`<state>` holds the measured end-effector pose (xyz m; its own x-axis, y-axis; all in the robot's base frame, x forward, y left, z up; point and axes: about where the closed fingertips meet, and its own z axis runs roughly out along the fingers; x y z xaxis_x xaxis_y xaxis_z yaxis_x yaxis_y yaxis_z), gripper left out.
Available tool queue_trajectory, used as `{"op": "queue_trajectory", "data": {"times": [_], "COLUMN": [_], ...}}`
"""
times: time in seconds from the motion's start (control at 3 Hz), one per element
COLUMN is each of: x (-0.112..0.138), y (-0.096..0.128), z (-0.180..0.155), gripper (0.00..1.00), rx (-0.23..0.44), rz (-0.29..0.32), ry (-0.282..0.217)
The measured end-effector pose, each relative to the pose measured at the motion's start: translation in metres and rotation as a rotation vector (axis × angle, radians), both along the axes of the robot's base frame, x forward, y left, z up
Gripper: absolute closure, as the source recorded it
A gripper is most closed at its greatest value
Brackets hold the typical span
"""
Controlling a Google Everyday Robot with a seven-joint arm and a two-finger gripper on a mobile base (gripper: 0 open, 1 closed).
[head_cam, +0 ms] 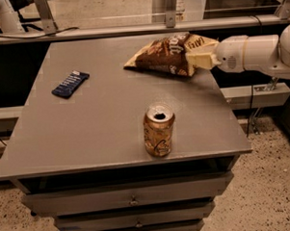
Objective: Move brown chip bag near orange can
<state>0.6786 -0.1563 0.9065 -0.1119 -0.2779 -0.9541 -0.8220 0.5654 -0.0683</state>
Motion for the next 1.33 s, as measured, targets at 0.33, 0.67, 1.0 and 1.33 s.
{"op": "queue_trajectory", "data": {"times": [0.33,0.67,1.0,1.33], "x": [-0.051,-0.098,-0.144,-0.178], "y": [0.004,0.007,0.009,0.011], "z": [0.004,0.011,0.022,0.023], "gripper": [1.00,1.00,1.00,1.00], "rx": [0.008,-0.005,-0.022,-0.030], "rz": [0.116,0.226,0.315,0.370], "ry": [0.026,0.023,0.006,0.004]}}
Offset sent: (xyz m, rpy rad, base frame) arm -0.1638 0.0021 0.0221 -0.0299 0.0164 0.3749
